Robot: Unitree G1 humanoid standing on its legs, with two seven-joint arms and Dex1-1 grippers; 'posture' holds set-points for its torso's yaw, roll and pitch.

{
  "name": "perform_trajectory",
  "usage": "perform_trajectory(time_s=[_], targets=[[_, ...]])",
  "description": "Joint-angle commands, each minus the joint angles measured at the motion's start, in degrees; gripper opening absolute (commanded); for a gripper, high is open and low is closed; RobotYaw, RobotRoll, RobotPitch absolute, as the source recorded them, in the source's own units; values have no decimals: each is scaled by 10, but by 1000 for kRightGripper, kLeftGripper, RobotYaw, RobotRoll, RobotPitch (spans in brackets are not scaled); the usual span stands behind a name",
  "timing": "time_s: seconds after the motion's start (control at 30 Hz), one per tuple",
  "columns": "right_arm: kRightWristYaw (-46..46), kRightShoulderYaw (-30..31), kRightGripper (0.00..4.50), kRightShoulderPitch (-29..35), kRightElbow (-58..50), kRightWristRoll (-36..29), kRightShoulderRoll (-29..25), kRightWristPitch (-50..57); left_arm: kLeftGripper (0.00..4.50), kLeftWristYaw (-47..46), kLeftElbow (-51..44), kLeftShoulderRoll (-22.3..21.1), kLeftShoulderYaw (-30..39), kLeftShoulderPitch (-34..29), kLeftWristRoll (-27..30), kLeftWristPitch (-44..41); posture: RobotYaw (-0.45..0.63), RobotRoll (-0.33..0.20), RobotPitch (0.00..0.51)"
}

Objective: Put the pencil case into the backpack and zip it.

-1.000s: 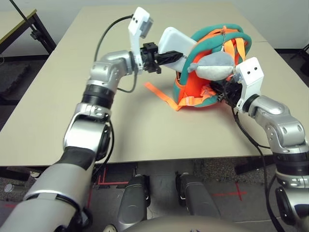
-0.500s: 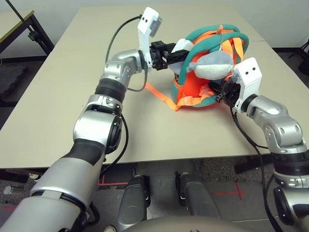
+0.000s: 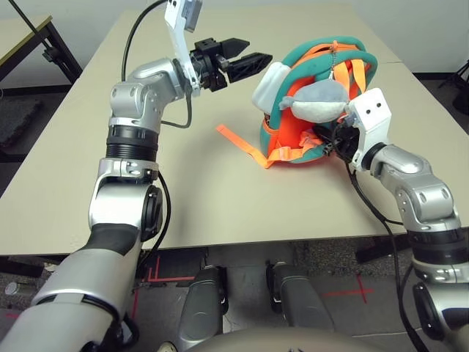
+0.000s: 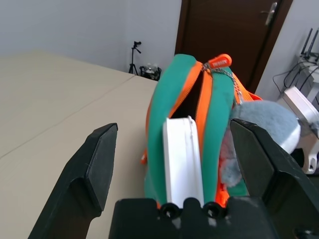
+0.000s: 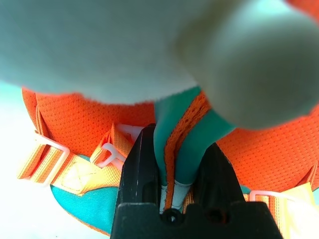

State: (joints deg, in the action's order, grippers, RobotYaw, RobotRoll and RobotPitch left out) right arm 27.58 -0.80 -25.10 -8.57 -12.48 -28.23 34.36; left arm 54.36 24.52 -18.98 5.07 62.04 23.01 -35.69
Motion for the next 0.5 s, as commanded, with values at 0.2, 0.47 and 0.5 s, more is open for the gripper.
perform_trajectory(time_s=[0.2,0.47,0.5], targets=[[10,15,679,6,21,3,4,10,1543,-17,-19,1,-17,-14,2,-10,-138,0,129],[11,15,679,9,19,5,4,11,0,-23,-13,5,-28,-16,-1,-14,-143,0,127],[11,15,679,9,19,5,5,11,0,-23,-13,7,-31,-18,-1,-16,-143,0,127]])
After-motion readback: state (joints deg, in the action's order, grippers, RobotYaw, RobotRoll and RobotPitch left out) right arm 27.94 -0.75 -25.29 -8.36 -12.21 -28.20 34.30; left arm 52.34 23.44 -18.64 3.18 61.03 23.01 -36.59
